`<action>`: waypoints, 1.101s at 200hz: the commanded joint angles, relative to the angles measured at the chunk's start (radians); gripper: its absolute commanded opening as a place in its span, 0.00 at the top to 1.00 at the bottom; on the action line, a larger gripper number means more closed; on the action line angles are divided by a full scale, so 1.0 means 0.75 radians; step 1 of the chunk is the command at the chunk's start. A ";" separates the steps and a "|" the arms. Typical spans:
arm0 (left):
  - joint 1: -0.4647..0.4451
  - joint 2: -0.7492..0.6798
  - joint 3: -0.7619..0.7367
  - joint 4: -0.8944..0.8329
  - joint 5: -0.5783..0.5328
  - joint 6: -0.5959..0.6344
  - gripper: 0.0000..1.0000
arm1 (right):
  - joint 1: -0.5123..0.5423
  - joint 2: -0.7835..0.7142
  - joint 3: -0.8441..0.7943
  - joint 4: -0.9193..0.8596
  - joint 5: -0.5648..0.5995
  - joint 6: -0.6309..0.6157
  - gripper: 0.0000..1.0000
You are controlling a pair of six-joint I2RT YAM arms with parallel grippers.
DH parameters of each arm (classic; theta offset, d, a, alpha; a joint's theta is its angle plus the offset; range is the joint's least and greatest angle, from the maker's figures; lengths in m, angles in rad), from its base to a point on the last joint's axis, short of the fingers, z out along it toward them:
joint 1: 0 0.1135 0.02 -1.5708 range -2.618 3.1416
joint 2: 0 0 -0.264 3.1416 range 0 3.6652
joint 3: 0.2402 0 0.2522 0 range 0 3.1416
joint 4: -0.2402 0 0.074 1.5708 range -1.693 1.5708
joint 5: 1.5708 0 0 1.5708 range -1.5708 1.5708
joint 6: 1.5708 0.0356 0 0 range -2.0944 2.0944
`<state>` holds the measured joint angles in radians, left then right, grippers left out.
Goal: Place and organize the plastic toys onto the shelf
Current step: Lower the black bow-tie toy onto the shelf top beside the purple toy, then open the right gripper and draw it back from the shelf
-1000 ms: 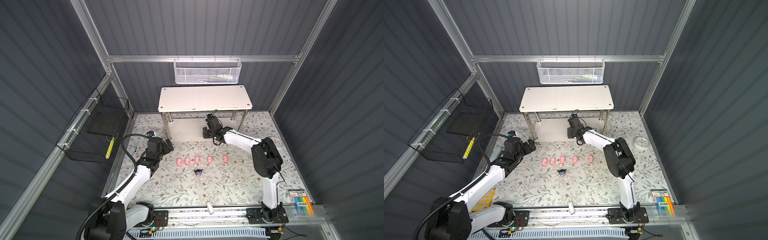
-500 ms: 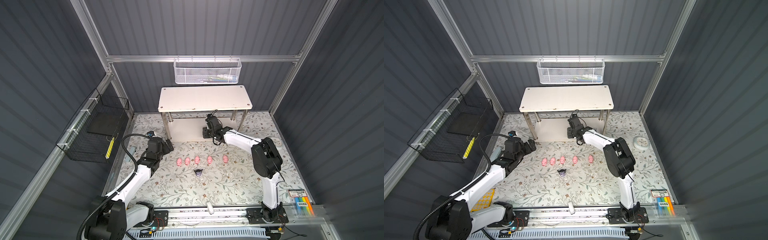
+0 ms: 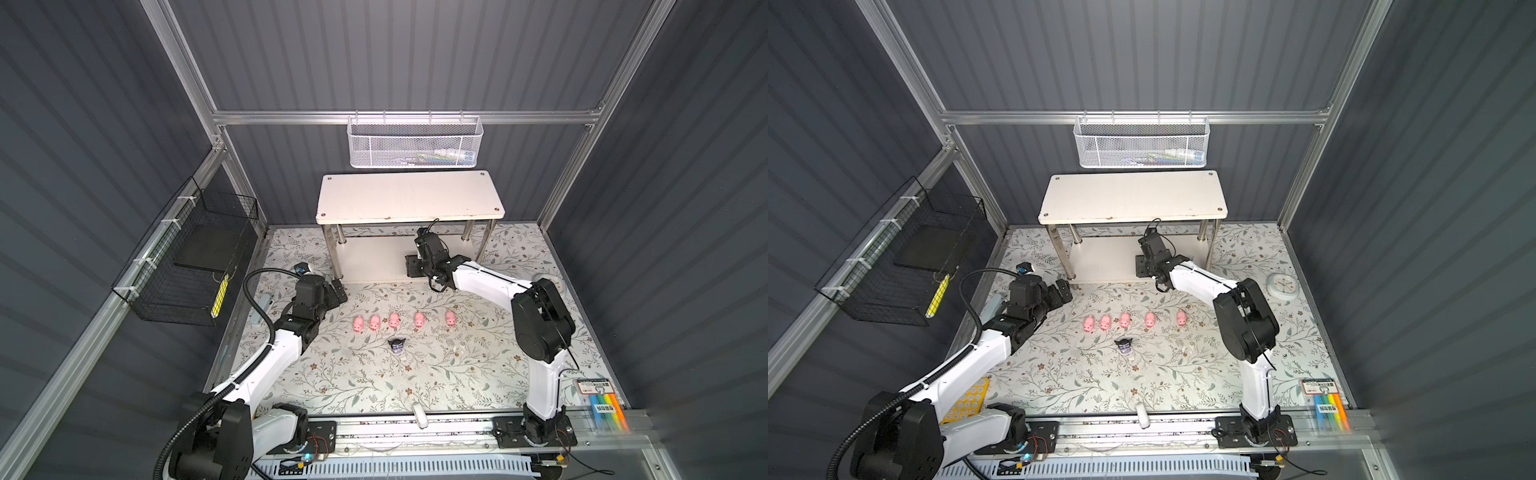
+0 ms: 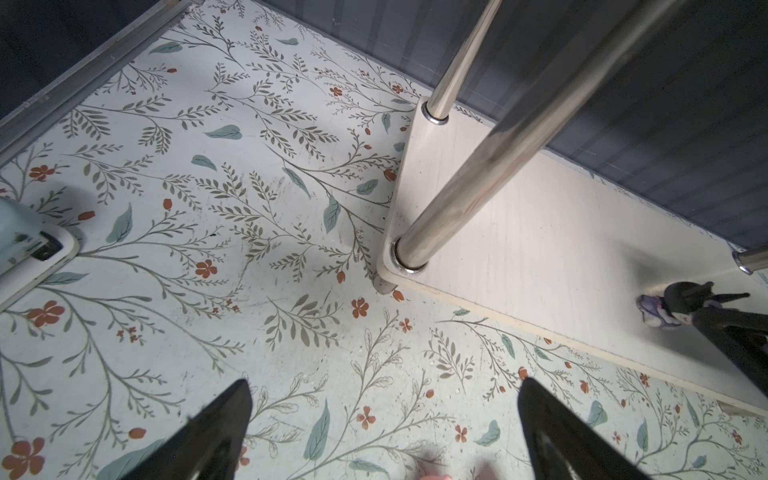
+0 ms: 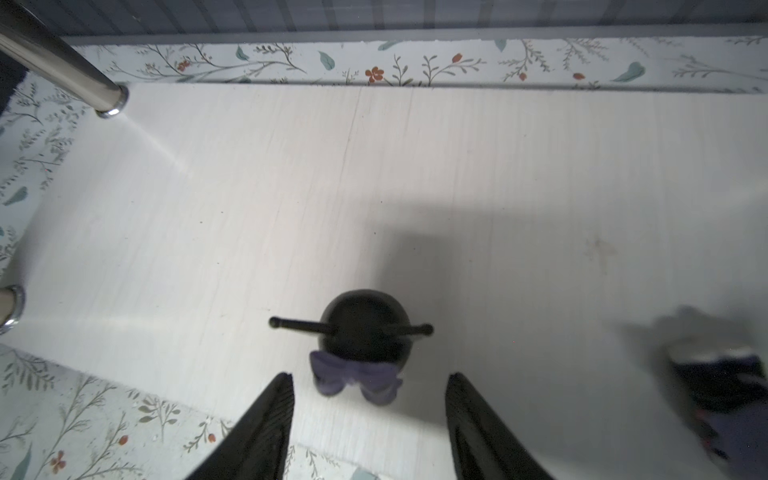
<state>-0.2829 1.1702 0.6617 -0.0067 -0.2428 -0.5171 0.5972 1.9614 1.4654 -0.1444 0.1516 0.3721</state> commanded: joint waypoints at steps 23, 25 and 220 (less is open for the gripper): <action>-0.007 -0.010 -0.017 0.003 -0.017 0.002 0.00 | 0.000 -0.178 -0.150 0.109 -0.062 0.039 0.37; -0.007 -0.010 -0.017 0.003 -0.018 0.002 0.00 | 0.000 -0.186 -0.157 0.112 -0.064 0.041 0.36; -0.960 -0.209 0.142 -0.711 -0.663 -0.497 0.00 | 0.140 -1.177 -1.056 0.055 0.181 0.210 0.33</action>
<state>-0.8593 0.9951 0.7174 -0.3504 -0.5701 -0.7307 0.6987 1.1564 0.7082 -0.0422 0.2203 0.5011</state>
